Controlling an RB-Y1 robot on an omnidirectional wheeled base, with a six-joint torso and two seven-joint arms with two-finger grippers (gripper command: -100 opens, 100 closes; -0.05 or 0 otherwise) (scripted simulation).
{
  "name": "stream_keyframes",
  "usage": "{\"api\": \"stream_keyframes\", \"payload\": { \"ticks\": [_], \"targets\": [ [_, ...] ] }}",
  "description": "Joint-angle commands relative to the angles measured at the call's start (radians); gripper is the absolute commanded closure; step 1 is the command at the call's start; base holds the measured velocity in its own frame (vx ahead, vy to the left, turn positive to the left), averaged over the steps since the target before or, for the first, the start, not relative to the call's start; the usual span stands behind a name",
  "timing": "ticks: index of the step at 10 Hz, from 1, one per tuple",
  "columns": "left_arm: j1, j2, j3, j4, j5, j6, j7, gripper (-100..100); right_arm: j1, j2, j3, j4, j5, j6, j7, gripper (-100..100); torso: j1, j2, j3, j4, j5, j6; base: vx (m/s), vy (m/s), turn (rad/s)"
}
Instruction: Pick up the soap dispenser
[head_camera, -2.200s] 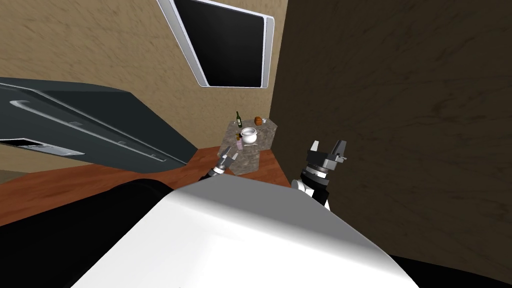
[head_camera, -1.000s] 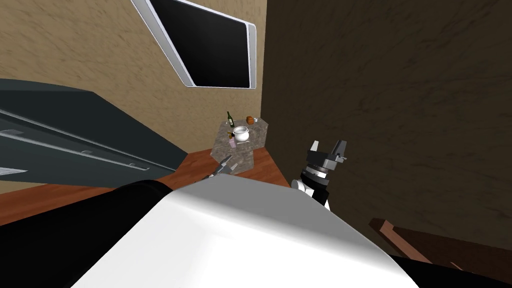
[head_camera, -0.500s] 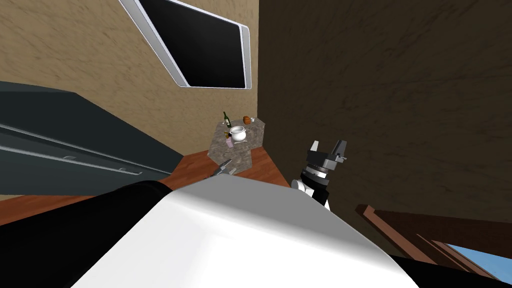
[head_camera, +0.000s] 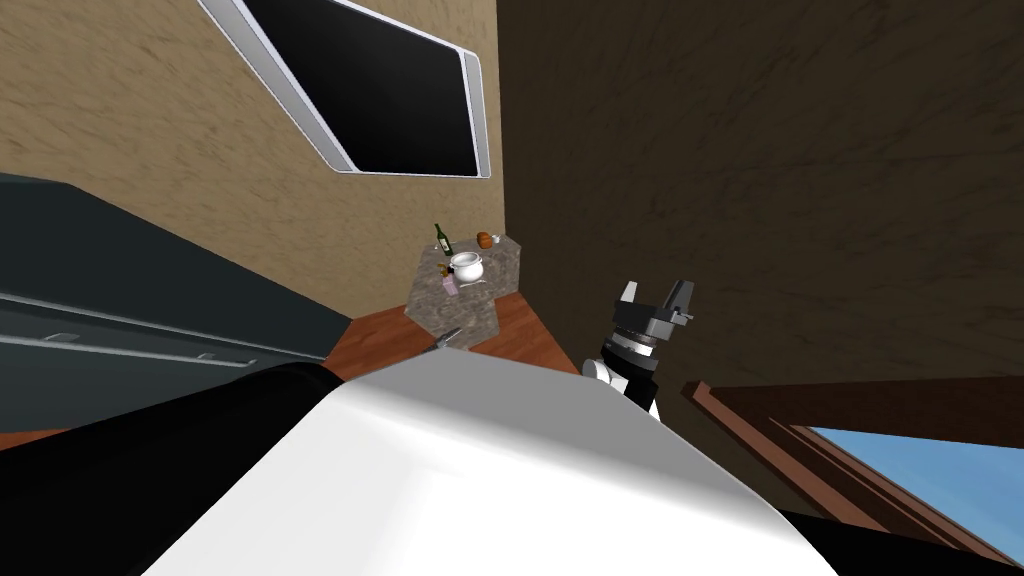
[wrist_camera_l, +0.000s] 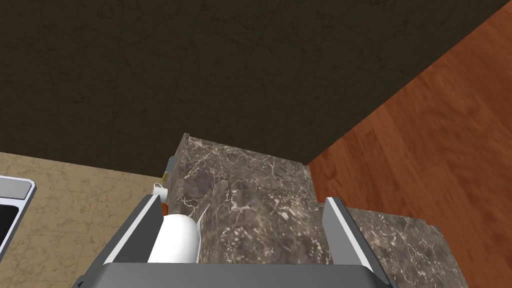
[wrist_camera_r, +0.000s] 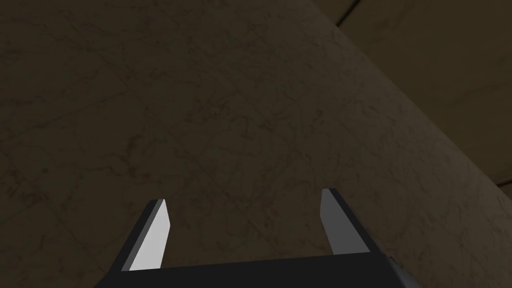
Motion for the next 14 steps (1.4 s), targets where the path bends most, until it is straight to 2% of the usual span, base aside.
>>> {"api": "stream_keyframes", "payload": {
  "ticks": [1, 2, 4, 5, 7, 8, 10, 11, 12, 13, 14],
  "targets": [
    [0.001, 0.036, 0.000, -0.003, 0.015, 0.006, -0.002, -100, 0.000, 0.000, 0.000, 0.000, 0.000, 0.000, 0.000, 0, 0.000, 0.000, 0.000, 0.000, 0.000, 0.000, -0.023, -0.028, 0.025],
    [0.022, 0.074, -0.028, -0.001, 0.060, -0.001, -0.008, -100, 0.000, 0.000, 0.000, 0.000, 0.000, 0.000, 0.000, 0, 0.001, -0.001, 0.000, 0.000, 0.000, 0.000, -0.031, -0.065, -0.244],
    [0.022, 0.123, -0.028, -0.001, 0.071, -0.001, -0.008, -100, 0.000, 0.000, 0.000, 0.000, 0.000, 0.000, 0.000, 0, -0.001, 0.000, 0.000, 0.000, 0.000, 0.000, -0.027, -0.043, -0.049],
    [0.042, 0.161, -0.055, 0.002, 0.118, -0.008, -0.013, -100, 0.000, 0.000, 0.000, 0.000, 0.000, 0.000, 0.000, 0, 0.001, -0.001, -0.001, 0.000, 0.000, 0.000, -0.035, -0.053, -0.201],
    [0.042, 0.209, -0.055, 0.002, 0.127, -0.008, -0.013, -100, 0.000, 0.000, 0.000, 0.000, 0.000, 0.000, 0.000, 0, 0.000, 0.000, 0.000, 0.000, 0.000, 0.000, -0.025, -0.037, -0.069],
    [0.060, 0.247, -0.082, 0.005, 0.173, -0.015, -0.019, -100, 0.000, 0.000, 0.000, 0.000, 0.000, 0.000, 0.000, 0, 0.002, -0.001, -0.001, 0.000, 0.000, 0.000, -0.021, -0.061, -0.227],
    [0.060, 0.294, -0.082, 0.005, 0.182, -0.015, -0.019, -100, 0.000, 0.000, 0.000, 0.000, 0.000, 0.000, 0.000, 0, 0.000, -0.001, 0.000, 0.000, 0.000, 0.000, -0.020, -0.039, -0.053],
    [0.076, 0.332, -0.108, 0.009, 0.229, -0.021, -0.024, -100, 0.000, 0.000, 0.000, 0.000, 0.000, 0.000, 0.000, 0, 0.002, -0.001, -0.001, 0.000, 0.000, 0.000, -0.015, -0.046, -0.245],
    [0.076, 0.365, -0.108, 0.009, 0.236, -0.021, -0.024, -100, 0.000, 0.000, 0.000, 0.000, 0.000, 0.000, 0.000, 0, 0.001, -0.001, -0.001, 0.000, 0.000, 0.001, -0.022, -0.046, -0.116],
    [0.076, 0.378, -0.108, 0.009, 0.236, -0.021, -0.024, -100, 0.000, 0.000, 0.000, 0.000, 0.000, 0.000, 0.000, 0, 0.001, -0.001, -0.001, 0.000, 0.000, 0.000, -0.014, -0.023, 0.027],
    [0.091, 0.420, -0.134, 0.014, 0.288, -0.026, -0.029, -100, 0.000, 0.000, 0.000, 0.000, 0.000, 0.000, 0.000, 0, 0.002, -0.001, -0.001, 0.000, 0.000, -0.001, -0.016, -0.043, -0.214]
  ]
}}
